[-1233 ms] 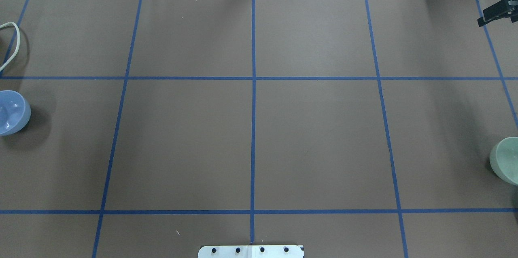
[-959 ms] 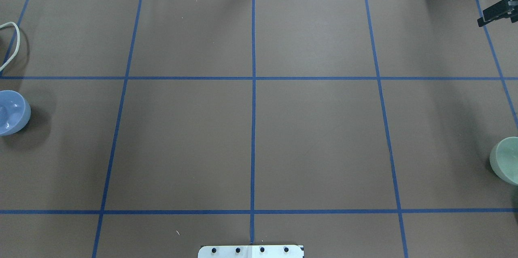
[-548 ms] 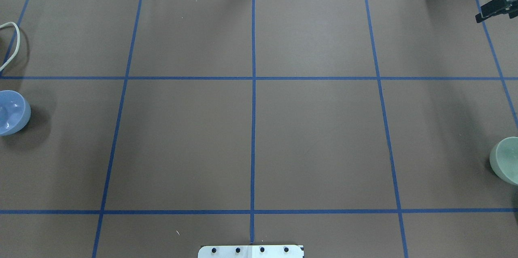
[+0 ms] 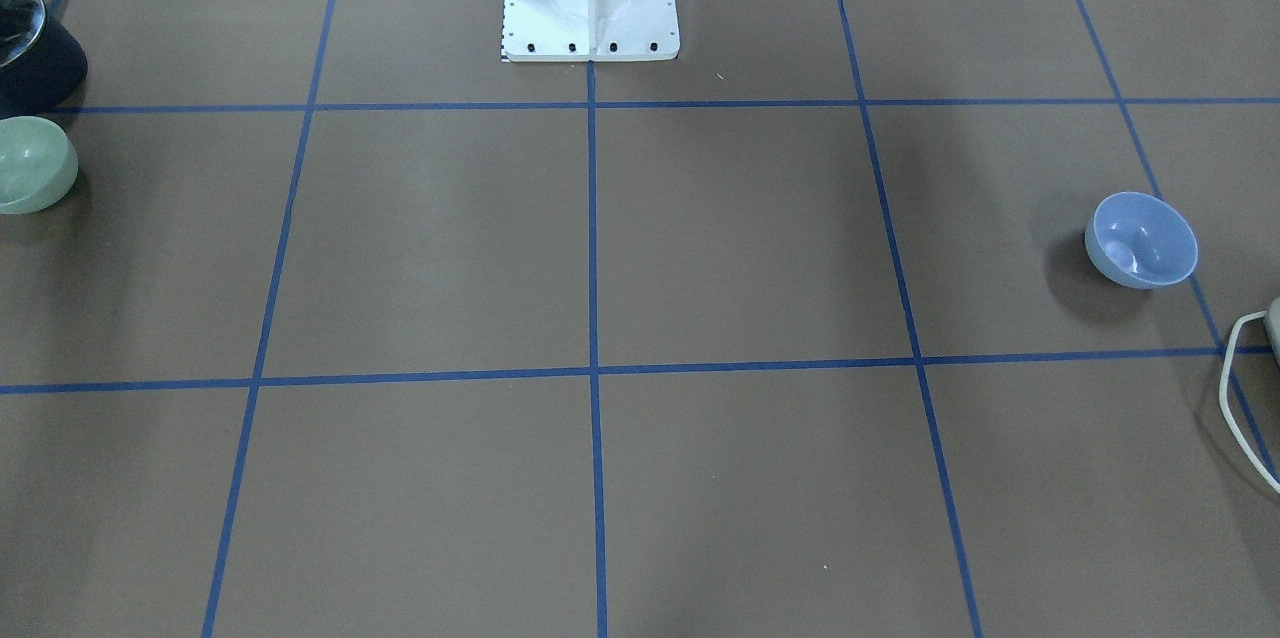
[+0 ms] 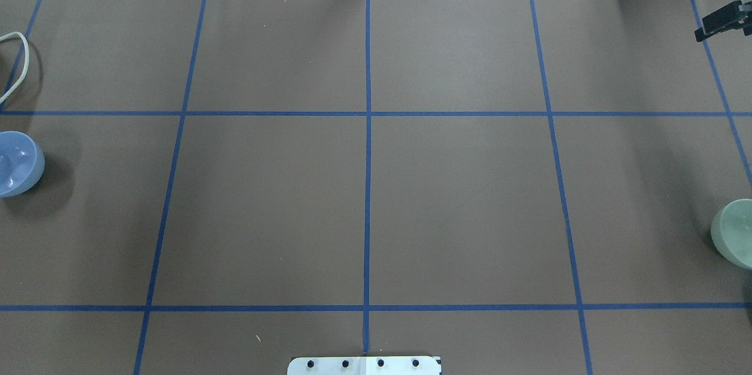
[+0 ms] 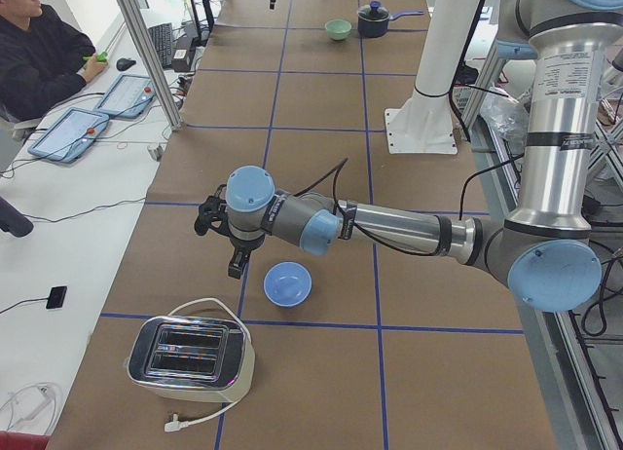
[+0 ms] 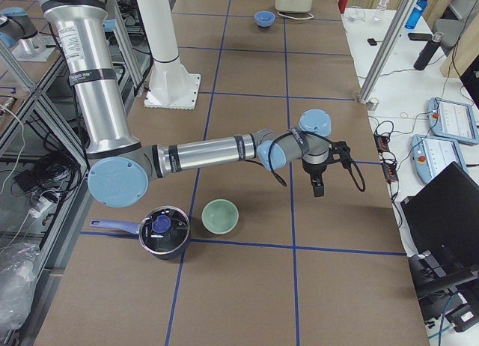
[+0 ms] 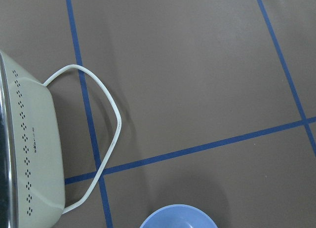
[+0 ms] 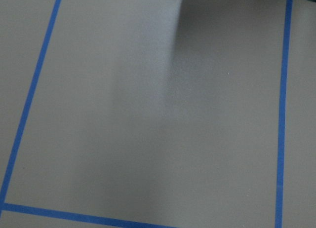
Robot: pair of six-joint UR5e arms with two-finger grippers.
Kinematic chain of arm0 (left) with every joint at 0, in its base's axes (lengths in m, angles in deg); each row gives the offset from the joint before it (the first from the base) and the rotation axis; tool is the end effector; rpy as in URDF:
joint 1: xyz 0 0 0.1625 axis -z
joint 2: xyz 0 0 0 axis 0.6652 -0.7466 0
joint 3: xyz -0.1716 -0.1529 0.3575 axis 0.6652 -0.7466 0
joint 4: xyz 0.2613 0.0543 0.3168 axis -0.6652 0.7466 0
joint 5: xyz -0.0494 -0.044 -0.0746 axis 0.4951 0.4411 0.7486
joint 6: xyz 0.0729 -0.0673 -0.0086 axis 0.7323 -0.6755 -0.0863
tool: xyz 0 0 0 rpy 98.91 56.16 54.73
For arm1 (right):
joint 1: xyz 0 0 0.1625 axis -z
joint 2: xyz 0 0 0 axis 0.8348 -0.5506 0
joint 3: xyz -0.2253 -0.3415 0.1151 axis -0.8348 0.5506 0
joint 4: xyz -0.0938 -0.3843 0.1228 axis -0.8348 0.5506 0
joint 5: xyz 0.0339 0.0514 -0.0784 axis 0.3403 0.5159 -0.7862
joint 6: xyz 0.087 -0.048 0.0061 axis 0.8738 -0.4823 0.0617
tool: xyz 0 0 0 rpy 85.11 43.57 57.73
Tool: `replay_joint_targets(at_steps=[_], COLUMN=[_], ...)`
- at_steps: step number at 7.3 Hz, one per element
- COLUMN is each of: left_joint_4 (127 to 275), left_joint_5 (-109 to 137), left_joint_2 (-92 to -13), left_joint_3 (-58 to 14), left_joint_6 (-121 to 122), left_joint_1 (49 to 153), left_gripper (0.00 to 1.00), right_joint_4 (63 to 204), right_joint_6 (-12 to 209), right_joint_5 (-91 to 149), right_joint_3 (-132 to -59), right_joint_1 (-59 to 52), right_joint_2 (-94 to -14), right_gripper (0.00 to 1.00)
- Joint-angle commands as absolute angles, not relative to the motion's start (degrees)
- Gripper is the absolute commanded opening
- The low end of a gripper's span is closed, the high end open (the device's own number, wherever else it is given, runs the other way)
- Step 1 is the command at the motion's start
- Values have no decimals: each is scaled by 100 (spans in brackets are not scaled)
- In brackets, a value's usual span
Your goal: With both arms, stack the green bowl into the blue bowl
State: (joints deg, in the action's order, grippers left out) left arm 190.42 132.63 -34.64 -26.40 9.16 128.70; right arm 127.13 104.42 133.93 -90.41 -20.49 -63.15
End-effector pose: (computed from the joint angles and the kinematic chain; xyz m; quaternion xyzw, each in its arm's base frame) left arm -0.0296 -0.5223 0.5582 0.1473 0.4279 0.0609 0.8897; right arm -0.0630 -0.5953 0.5397 0.1228 -0.3728 -0.0015 0.9198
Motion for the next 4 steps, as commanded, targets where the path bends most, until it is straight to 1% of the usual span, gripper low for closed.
replay_joint_targets(at_steps=[1,2,3,4], left_joint_4=[19391,19427,19428,19480], left_joint_5=[13236,13218,13218,13218], left_joint_2=[-3484,-3562,-3615,-3798], left_joint_3=[-2266,-2168,-2037,-1740], left_joint_6=[904,878,904,904], left_joint_1=[12810,12662,12573,12485], left_gripper=[98,98,98,98], right_joint_4=[12260,12260,12295,12304], right_joint_6=[10543,10526,10517,10465], right_joint_5=[13788,13879,13949,13994], right_joint_3=[-9227,-9462,-9908,-10113], right_joint_1=[-2040,-2040,-2040,-2031], right_joint_2=[-6882,-7197,-7687,-8119], right_gripper=[100,100,100,100])
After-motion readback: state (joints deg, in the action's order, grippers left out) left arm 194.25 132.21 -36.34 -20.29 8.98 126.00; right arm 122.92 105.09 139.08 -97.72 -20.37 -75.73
